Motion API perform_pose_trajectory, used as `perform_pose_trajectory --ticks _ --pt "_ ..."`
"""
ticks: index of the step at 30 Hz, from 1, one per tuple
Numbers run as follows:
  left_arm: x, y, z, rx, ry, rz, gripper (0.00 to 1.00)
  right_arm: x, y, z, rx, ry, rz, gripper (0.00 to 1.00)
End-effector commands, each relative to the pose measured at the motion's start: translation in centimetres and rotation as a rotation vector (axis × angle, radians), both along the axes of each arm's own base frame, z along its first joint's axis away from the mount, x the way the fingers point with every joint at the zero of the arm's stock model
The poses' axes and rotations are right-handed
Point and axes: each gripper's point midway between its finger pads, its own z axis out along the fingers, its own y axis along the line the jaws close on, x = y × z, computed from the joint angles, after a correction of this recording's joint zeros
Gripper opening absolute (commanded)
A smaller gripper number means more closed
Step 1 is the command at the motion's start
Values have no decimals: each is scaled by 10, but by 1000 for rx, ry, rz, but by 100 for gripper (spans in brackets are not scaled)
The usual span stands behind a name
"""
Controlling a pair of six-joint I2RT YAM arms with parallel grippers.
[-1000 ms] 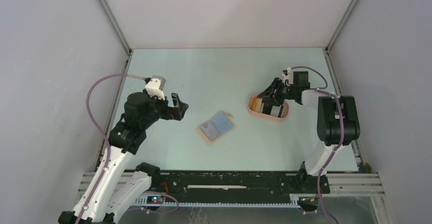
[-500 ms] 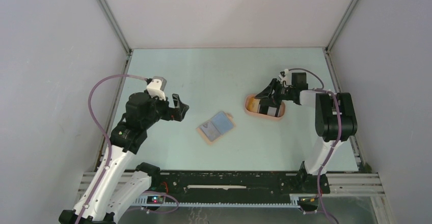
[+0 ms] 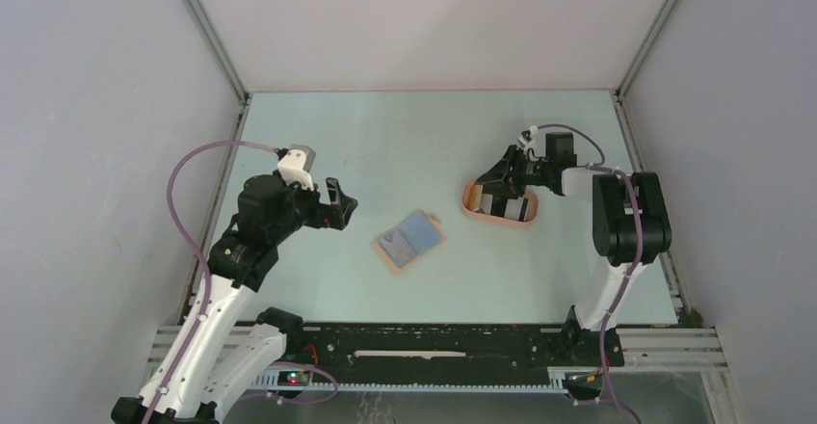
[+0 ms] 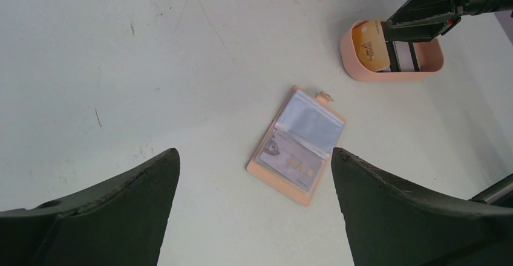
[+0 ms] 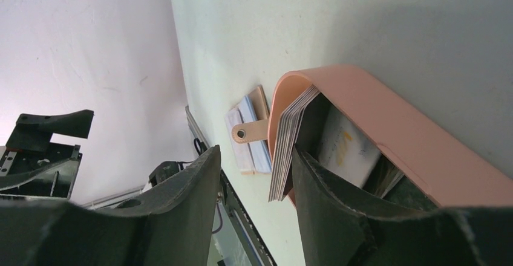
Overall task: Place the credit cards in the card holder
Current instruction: Pick up the credit card from the storage box.
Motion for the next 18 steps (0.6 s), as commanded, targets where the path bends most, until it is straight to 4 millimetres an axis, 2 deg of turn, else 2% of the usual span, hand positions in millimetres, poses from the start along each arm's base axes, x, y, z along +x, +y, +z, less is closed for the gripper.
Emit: perform_pose_trajectory --ticks 1,8,18 --pt "3 1 -3 11 -15 -6 100 3 10 4 14 -22 39 56" --pt "4 1 -4 12 -13 -4 100 5 8 -2 -46 -24 28 49" --pt "4 1 -4 12 -12 -5 100 5 3 -14 -180 -28 28 55"
